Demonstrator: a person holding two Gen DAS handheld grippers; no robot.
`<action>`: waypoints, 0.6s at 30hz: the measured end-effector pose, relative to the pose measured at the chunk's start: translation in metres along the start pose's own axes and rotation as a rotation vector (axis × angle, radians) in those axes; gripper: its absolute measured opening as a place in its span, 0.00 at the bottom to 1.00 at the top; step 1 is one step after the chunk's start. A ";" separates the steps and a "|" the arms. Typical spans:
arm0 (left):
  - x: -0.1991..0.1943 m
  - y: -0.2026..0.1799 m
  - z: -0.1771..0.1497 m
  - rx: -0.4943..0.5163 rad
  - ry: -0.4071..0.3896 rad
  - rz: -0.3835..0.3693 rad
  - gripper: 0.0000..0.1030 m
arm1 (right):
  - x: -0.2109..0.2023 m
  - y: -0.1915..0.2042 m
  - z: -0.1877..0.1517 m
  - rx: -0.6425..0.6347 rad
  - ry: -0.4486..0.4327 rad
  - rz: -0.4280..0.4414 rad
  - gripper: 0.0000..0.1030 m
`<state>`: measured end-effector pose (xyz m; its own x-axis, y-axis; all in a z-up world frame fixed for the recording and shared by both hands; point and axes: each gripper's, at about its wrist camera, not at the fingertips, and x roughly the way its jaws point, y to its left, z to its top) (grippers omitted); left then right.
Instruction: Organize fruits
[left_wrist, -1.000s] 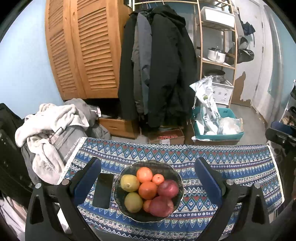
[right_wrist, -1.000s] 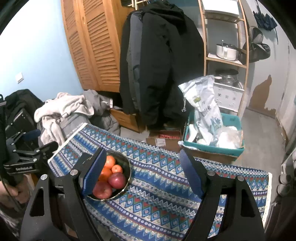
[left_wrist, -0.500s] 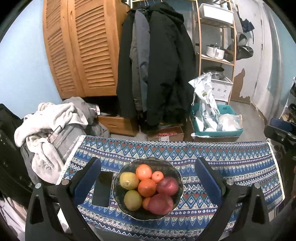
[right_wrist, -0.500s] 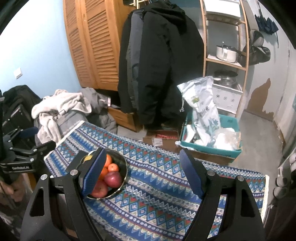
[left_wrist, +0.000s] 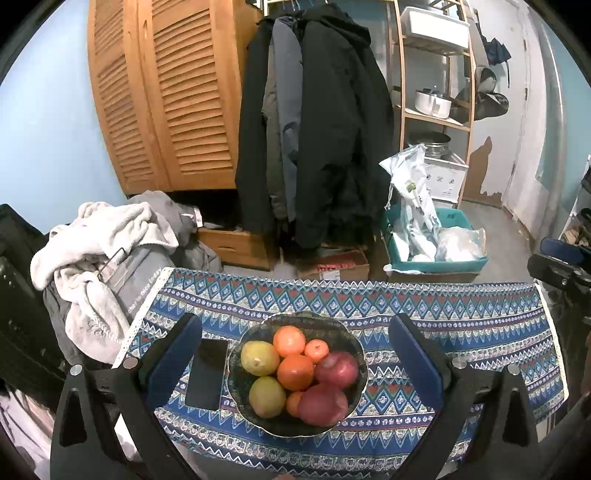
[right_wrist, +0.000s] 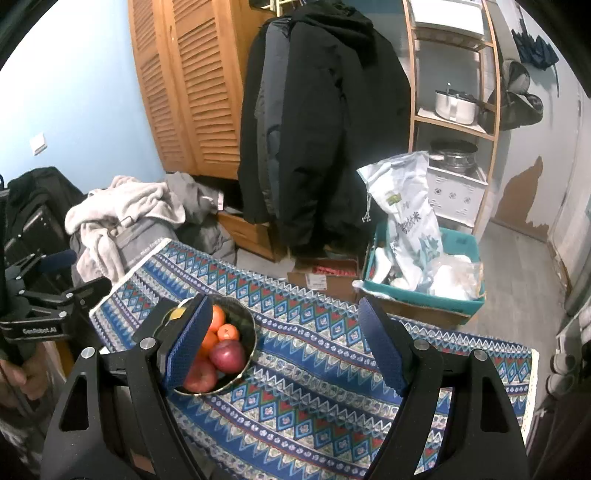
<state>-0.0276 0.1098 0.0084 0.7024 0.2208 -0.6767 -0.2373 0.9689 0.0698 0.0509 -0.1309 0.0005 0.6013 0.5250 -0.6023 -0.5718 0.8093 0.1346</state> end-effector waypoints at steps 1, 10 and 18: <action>0.000 0.000 0.000 0.000 0.001 0.003 0.99 | 0.000 0.000 0.000 0.001 0.000 -0.001 0.78; 0.004 0.000 0.000 -0.007 0.022 0.012 0.99 | 0.000 0.000 0.000 0.001 0.000 0.000 0.78; 0.005 -0.002 -0.001 0.002 0.025 0.019 0.99 | 0.000 0.000 0.000 0.000 0.000 0.000 0.78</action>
<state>-0.0242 0.1086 0.0047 0.6805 0.2362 -0.6936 -0.2493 0.9648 0.0839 0.0508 -0.1311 0.0008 0.6013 0.5248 -0.6026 -0.5716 0.8094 0.1345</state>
